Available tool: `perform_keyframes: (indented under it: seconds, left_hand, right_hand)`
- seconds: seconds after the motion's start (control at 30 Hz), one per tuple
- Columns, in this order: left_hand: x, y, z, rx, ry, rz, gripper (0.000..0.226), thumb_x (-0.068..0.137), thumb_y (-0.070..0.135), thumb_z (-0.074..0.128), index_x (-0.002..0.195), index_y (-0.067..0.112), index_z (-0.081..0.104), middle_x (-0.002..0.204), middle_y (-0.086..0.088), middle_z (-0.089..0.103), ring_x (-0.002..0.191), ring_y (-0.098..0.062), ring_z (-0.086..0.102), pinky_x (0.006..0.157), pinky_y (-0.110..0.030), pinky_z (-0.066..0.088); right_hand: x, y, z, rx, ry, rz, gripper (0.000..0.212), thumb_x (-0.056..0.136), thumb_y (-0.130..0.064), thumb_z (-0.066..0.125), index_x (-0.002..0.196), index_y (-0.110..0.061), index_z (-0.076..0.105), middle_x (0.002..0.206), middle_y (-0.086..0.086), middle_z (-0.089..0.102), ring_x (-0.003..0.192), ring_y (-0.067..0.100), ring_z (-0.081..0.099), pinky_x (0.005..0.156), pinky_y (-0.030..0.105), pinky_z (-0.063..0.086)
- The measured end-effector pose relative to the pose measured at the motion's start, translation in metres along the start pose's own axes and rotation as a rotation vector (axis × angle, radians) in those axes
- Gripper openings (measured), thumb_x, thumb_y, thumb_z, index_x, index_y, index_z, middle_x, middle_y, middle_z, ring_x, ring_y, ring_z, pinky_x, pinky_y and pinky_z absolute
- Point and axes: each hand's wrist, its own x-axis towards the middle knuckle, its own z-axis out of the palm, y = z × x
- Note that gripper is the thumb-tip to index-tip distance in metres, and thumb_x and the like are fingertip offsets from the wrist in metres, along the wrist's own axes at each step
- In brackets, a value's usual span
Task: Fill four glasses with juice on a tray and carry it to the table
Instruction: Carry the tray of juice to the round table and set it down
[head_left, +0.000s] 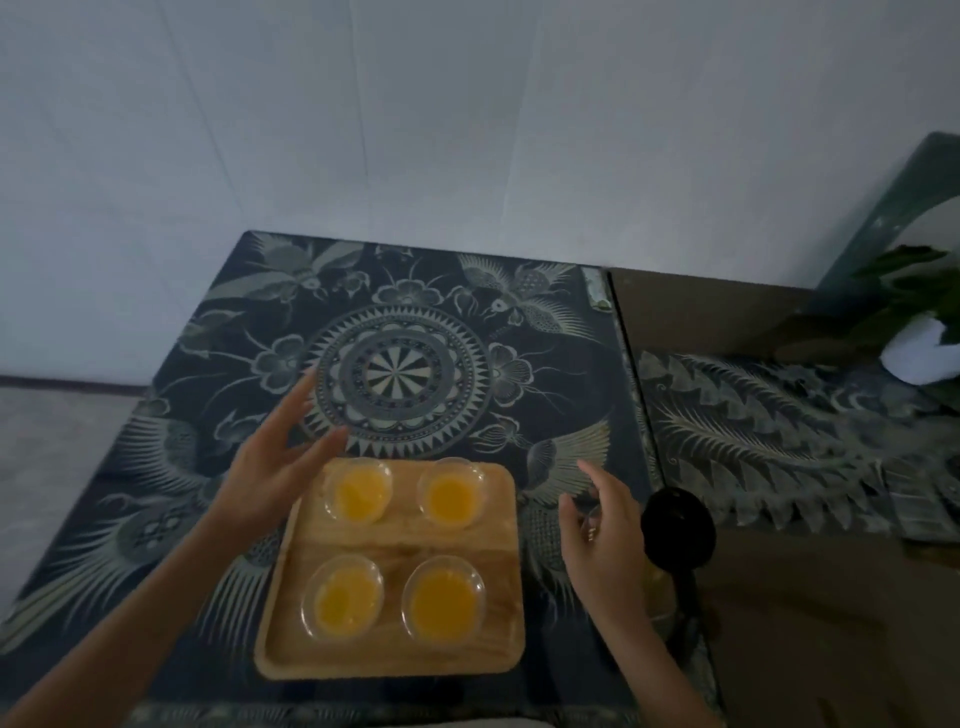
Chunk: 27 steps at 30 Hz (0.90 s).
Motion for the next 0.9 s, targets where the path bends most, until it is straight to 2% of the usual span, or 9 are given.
perform_keyframes:
  seconds: [0.07, 0.17, 0.23, 0.37, 0.53, 0.6, 0.67, 0.77, 0.9]
  left_hand:
    - [-0.012, -0.032, -0.022, 0.008, 0.137, -0.108, 0.077, 0.091, 0.048, 0.074, 0.157, 0.047, 0.034, 0.150, 0.023, 0.053, 0.130, -0.005, 0.059, 0.093, -0.029, 0.058]
    - [-0.033, -0.085, -0.034, -0.052, 0.212, -0.310, 0.089, 0.080, 0.052, 0.071, 0.158, 0.029, 0.036, 0.144, 0.006, 0.059, 0.123, -0.026, 0.064, 0.102, -0.053, 0.053]
    - [-0.045, -0.113, -0.031, -0.021, 0.164, -0.452, 0.087, 0.085, 0.042, 0.075, 0.159, 0.022, 0.035, 0.148, -0.006, 0.056, 0.118, -0.028, 0.065, 0.102, -0.053, 0.052]
    - [-0.063, -0.148, -0.013, 0.057, 0.062, -0.620, 0.078, 0.097, 0.019, 0.070, 0.162, 0.028, 0.027, 0.144, -0.022, 0.058, 0.101, -0.024, 0.070, 0.092, -0.048, 0.053]
    - [-0.068, -0.158, 0.003, 0.090, 0.087, -0.709, 0.078, 0.097, 0.025, 0.069, 0.163, 0.025, 0.027, 0.143, -0.015, 0.059, 0.124, -0.034, 0.062, 0.105, -0.056, 0.051]
    - [-0.067, -0.160, 0.005, 0.116, 0.066, -0.741, 0.073, 0.098, 0.026, 0.068, 0.161, 0.022, 0.032, 0.141, -0.013, 0.062, 0.126, -0.033, 0.061, 0.108, -0.054, 0.049]
    - [-0.067, -0.159, 0.008, 0.165, 0.019, -0.753, 0.059, 0.098, 0.024, 0.065, 0.153, 0.019, 0.045, 0.133, -0.006, 0.067, 0.122, -0.029, 0.063, 0.105, -0.049, 0.050]
    - [-0.069, -0.157, 0.011, 0.196, 0.001, -0.730, 0.040, 0.095, 0.019, 0.066, 0.134, 0.025, 0.063, 0.104, 0.013, 0.068, 0.102, -0.020, 0.067, 0.091, -0.042, 0.052]
    - [-0.075, -0.164, 0.015, 0.120, 0.079, -0.798, 0.062, 0.090, 0.014, 0.073, 0.149, 0.022, 0.054, 0.121, 0.003, 0.069, 0.104, -0.019, 0.064, 0.095, -0.042, 0.053]
  right_hand:
    - [0.001, 0.010, 0.015, 0.010, -0.074, 0.131, 0.043, 0.101, -0.020, 0.062, 0.142, -0.014, 0.055, 0.132, 0.003, 0.059, 0.116, 0.025, 0.060, 0.096, 0.053, 0.053]
    - [-0.001, 0.023, 0.033, 0.030, -0.231, 0.361, 0.045, 0.102, -0.024, 0.059, 0.146, -0.021, 0.049, 0.142, 0.002, 0.055, 0.123, 0.018, 0.057, 0.101, 0.042, 0.051]
    - [-0.004, 0.031, 0.045, -0.007, -0.322, 0.456, 0.044, 0.103, -0.025, 0.057, 0.146, -0.020, 0.050, 0.142, 0.003, 0.056, 0.125, 0.019, 0.057, 0.098, 0.037, 0.050]
    - [-0.010, 0.037, 0.063, -0.060, -0.401, 0.535, 0.039, 0.103, -0.027, 0.055, 0.142, -0.019, 0.054, 0.138, 0.003, 0.060, 0.121, 0.018, 0.057, 0.090, 0.030, 0.042]
    - [-0.014, 0.040, 0.079, 0.004, -0.431, 0.672, 0.050, 0.099, -0.039, 0.062, 0.144, -0.021, 0.050, 0.129, 0.000, 0.061, 0.111, 0.015, 0.058, 0.092, 0.036, 0.050]
    - [-0.015, 0.041, 0.083, -0.053, -0.436, 0.617, 0.043, 0.099, -0.041, 0.062, 0.136, -0.021, 0.055, 0.113, -0.008, 0.063, 0.098, 0.008, 0.060, 0.081, 0.032, 0.051]
    - [-0.016, 0.042, 0.087, -0.083, -0.430, 0.578, 0.035, 0.099, -0.041, 0.062, 0.128, -0.021, 0.060, 0.106, -0.010, 0.065, 0.094, 0.007, 0.062, 0.077, 0.030, 0.052]
    - [-0.018, 0.043, 0.094, -0.063, -0.423, 0.616, 0.022, 0.099, -0.038, 0.062, 0.114, -0.023, 0.066, 0.106, -0.004, 0.069, 0.098, 0.014, 0.067, 0.079, 0.034, 0.055]
    - [-0.022, 0.042, 0.107, 0.034, -0.329, 0.764, 0.015, 0.099, -0.035, 0.061, 0.100, -0.027, 0.074, 0.096, -0.005, 0.074, 0.091, 0.015, 0.070, 0.080, 0.039, 0.058]
